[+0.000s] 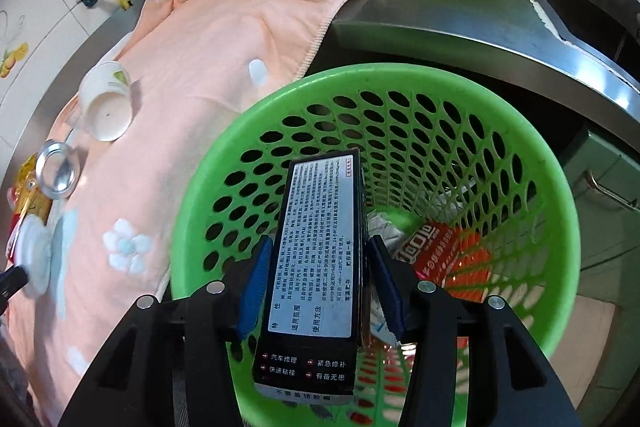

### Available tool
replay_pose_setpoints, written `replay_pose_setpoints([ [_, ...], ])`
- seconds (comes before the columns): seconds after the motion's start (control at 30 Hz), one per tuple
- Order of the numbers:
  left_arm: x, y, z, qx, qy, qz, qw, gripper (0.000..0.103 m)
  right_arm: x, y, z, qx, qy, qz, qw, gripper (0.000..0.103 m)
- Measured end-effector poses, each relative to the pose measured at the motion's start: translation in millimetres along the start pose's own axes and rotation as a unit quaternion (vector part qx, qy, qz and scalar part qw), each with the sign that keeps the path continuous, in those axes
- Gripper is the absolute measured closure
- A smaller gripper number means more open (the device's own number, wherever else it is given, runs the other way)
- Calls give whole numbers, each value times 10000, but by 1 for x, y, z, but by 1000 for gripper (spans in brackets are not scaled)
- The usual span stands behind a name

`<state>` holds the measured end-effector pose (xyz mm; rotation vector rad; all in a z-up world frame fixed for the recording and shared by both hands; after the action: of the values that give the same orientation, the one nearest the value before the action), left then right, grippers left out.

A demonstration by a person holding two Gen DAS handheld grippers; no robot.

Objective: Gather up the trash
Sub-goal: 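Drop the black box into the green basket with the right gripper while the left grasps the white lid, then carry the white lid over the green basket and open the left gripper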

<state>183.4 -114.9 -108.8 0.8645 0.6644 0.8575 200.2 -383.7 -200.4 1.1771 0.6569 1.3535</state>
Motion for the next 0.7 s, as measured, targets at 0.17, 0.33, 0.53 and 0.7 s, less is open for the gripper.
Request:
replay_pose_setpoints([
  [0.17,-29,12,8,-156,-193,-301,9992,100,-6,-8,4,-46,-90,43,9999,55],
  [0.33,-57,11,21,-224,-378,-544,9976,100,-12,4,-1,-181,-80,71,9998,54],
  [0.53,-95,1,39,-218,-662,-769,9946,100,-21,35,-10,-491,-80,143,9987,51],
  [0.7,-125,-16,51,-128,-841,-950,9918,100,-29,68,-21,-799,-103,200,9966,47],
])
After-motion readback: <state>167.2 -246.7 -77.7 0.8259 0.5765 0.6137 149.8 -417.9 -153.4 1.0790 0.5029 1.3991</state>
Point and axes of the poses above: each gripper's, at about its wrist camera, not at the fingertips, and y roughly against the way its jaws point, x to its left, z to its top, the point moved 8 cm from there along -y, roughly the way its jaws point, and after that the axes turned 8 degrees about x, right-handed, at the moved point
